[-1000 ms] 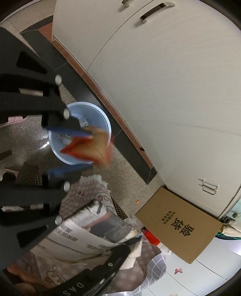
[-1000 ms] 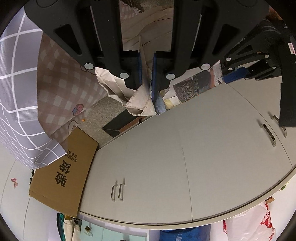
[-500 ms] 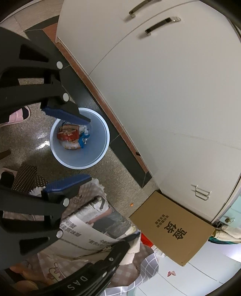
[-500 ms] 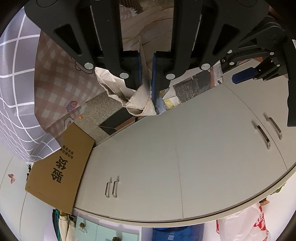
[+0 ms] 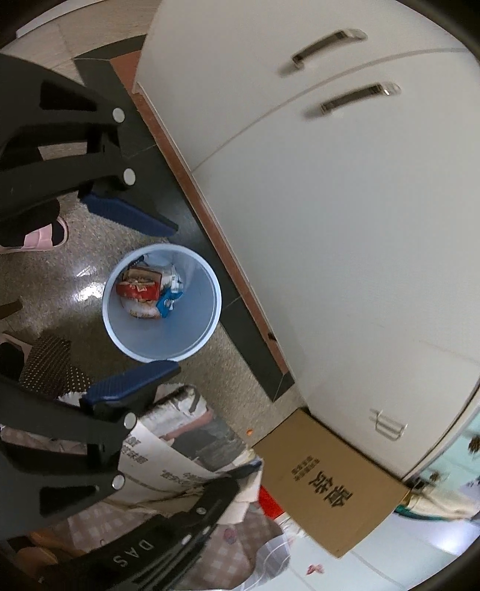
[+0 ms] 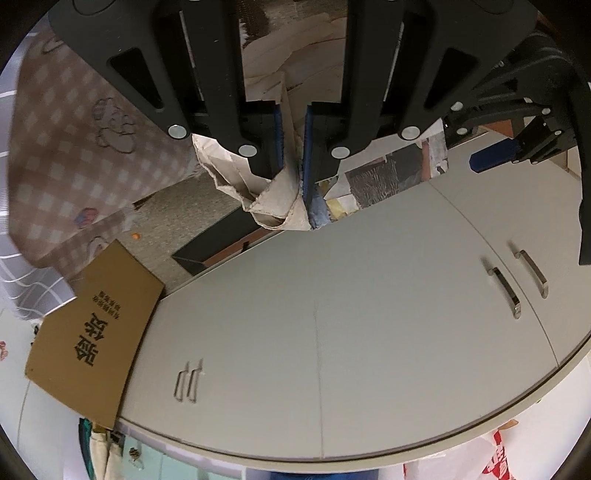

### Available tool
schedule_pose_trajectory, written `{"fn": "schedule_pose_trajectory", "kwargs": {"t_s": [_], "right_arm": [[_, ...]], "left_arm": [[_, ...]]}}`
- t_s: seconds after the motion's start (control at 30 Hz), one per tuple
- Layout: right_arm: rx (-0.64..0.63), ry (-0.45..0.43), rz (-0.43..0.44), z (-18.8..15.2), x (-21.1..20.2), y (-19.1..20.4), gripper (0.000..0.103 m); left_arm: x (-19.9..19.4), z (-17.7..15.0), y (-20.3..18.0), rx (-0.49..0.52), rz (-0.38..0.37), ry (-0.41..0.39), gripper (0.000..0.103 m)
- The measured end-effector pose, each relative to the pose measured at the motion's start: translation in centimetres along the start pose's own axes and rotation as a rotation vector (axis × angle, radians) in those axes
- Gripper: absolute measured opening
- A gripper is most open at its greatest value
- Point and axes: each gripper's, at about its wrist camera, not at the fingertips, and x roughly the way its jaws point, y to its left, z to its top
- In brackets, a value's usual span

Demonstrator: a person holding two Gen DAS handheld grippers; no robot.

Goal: Collect trash

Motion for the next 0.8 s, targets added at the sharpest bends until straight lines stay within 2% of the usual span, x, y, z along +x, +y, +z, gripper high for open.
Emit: {"fn": "schedule_pose_trajectory", "kwargs": {"t_s": [0.23,0.4,0.43,0.5,0.6,0.8], "right_arm": [[0.019,0.023,0.039,-0.2,1.9,1.1,0.009],[0.047,0.022,0.065,-0.1,3.0,1.3,0.017],[0.051,0.025,0.069,-0.2,3.2,1.3,0.02],[0.062,0.025,0.093,-0.2,3.6,1.2,0.051],[0.051,-0.006,0.066,-0.3,3.2,1.2,0.051],[0.049,-0.006,0.078,-0.4,2.0,1.0,0.051]], "left_arm": [[0.8,0.3,2.2,-0.057,0.072,0.017,0.069],[1.0,0.2,3.1,-0.081,0.085,0.01,0.069],[1.0,0.2,3.0,-0.082,0.085,0.012,0.069],[1.2,0.3,3.0,-0.078,0.089,0.016,0.069],[1.1,0.3,3.0,-0.076,0.09,0.012,0.069],[0.0,0.2,2.5,-0.07,0.074,-0.004,0.069]]}}
